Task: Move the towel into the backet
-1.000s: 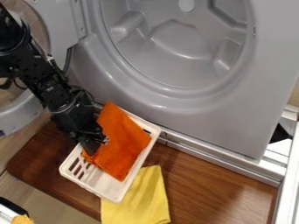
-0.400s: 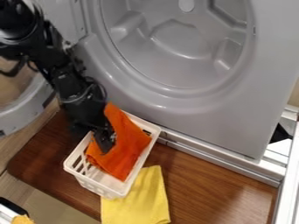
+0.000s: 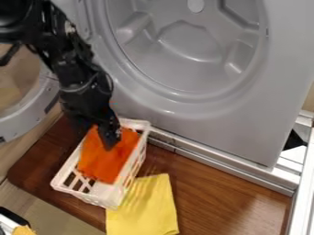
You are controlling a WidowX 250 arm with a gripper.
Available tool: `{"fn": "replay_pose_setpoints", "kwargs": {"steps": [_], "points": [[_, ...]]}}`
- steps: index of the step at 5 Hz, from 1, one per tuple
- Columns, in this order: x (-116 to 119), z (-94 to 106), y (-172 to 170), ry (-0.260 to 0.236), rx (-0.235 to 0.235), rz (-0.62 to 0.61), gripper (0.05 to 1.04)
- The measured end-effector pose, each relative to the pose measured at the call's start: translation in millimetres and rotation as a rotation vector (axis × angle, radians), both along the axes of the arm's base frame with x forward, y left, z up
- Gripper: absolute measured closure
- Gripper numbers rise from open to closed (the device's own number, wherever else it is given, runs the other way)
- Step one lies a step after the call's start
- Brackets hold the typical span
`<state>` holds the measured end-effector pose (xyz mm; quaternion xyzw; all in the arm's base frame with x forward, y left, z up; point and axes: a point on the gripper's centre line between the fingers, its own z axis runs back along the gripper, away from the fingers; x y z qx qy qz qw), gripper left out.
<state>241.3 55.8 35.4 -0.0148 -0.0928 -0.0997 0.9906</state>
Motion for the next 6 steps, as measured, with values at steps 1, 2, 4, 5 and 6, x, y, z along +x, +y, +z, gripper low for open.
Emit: {"fn": "replay_pose_setpoints", "kwargs": {"steps": [1,2,4,5,6], "points": [[-1,26.0,-9,-0.048,0.034,-0.011,0.084],[-3,41.2,-18,-0.072,0.045,-0.035,0.084],[-3,41.9,-18,-0.075,0.045,-0.032,0.084],[-3,41.9,-18,-0.074,0.046,-0.032,0.084],[-3,41.9,-18,-0.074,0.046,-0.032,0.084]]}}
